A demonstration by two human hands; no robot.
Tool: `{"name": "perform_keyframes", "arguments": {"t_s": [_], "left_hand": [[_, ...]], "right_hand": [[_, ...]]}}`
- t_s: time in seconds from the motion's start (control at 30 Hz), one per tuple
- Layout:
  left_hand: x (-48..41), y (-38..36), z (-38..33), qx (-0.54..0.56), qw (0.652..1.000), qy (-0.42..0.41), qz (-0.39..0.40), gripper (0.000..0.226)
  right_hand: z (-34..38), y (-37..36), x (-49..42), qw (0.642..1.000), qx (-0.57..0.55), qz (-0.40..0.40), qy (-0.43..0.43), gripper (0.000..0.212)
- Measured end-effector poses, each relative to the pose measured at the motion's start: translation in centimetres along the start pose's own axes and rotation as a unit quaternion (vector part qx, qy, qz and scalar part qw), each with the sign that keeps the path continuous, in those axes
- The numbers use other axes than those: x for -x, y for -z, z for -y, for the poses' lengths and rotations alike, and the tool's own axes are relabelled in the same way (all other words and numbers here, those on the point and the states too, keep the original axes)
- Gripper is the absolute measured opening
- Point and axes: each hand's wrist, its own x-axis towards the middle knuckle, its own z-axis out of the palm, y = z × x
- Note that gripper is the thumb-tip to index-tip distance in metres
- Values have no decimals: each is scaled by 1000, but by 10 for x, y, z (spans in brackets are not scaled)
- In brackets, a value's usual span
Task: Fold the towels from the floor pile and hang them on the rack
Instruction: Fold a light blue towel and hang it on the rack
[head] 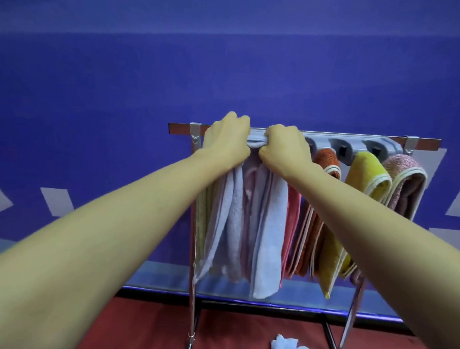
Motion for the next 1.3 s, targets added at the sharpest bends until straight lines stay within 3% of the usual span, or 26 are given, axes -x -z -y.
{"name": "perform_keyframes", "arguments": {"t_s": [0.23, 0.43, 0.5, 0.6, 0.77, 0.9, 1.0, 1.1, 1.3], "left_hand": [[-4, -11, 5, -30, 998, -55, 8, 28], [-10, -6, -6, -46, 996, -34, -74, 19], [-7, -13, -6, -62, 996, -37, -55, 19], [1, -27, -1, -91, 995, -44, -17, 21], [8, -28, 0, -71, 997, -27, -17, 25], [18, -44, -1, 73, 996, 39, -29, 29], [39, -76, 0, 226, 964, 128, -60, 14], [65, -103, 3, 249, 945, 210, -40, 16], [91, -135, 45, 209, 944, 253, -40, 25]], "right_hand": [[-8, -5, -4, 995, 69, 35, 69, 10], [2, 0, -13, 989, 97, -43, 101, 17], [3, -8, -14, 990, 93, -31, 105, 13], [-4, -22, -8, 992, 87, 11, 90, 23], [-13, -29, 1, 998, 33, -1, 60, 13], [-13, -44, 10, 999, -17, -37, 26, 21], [-15, -59, 33, 986, -145, -64, -48, 27], [-23, -82, 53, 980, -167, -28, -103, 16], [-61, -93, 73, 989, -92, 29, -110, 29]]}}
